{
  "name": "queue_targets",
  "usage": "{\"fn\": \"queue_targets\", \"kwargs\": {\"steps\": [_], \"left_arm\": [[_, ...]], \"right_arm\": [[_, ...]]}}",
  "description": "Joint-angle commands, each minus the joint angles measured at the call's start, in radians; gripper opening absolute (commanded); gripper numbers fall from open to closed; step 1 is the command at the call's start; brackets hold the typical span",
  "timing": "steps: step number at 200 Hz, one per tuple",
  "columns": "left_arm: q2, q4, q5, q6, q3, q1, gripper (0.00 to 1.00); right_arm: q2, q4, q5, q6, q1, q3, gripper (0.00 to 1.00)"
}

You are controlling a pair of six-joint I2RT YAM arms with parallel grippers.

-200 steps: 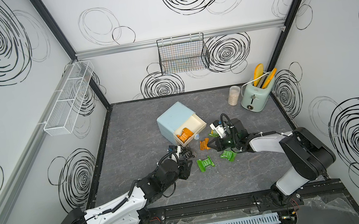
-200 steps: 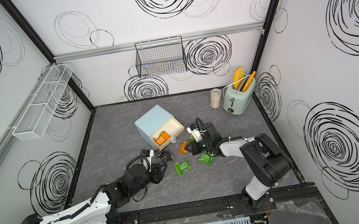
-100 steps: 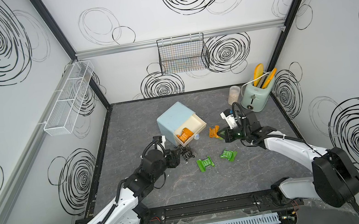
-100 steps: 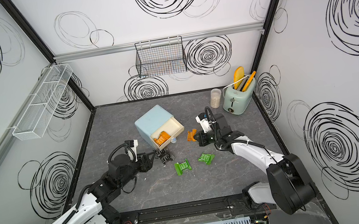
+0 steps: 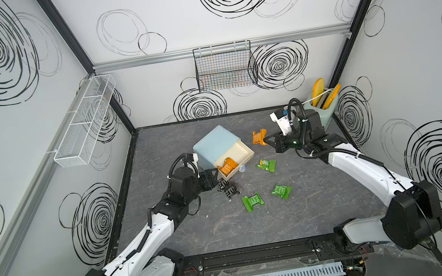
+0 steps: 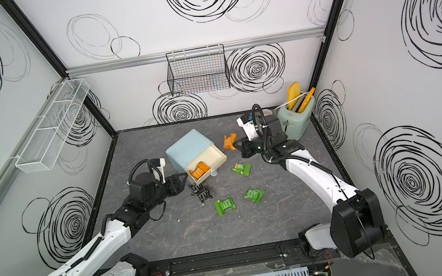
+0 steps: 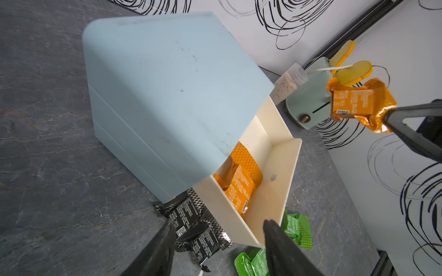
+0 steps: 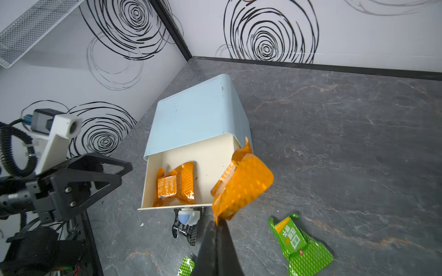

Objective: Place the cookies into the drawer by color
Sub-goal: Place the cookie in the drawer.

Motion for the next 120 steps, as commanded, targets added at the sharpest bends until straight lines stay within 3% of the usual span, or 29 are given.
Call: {"fn": "queue_targets", "kwargs": {"steps": [1,59,120], "left_arm": [[0.031,0.073,0.036,0.026,0.041,0.028,0.64],[0.101,0.097,0.089,0.043,0.085,0.064,0.64],[0.139,0.102,0.102,0.061,0.103,0.082,0.64]], "right_arm": [[0.044,-0.031,-0.135,-0.023,0.0,0.05,0.0],[0.138,-0.063,-0.227,-0.059,0.042,0.1,0.0],[0.243,-0.103,-0.247,-0.088,0.088,0.16,0.0]]}}
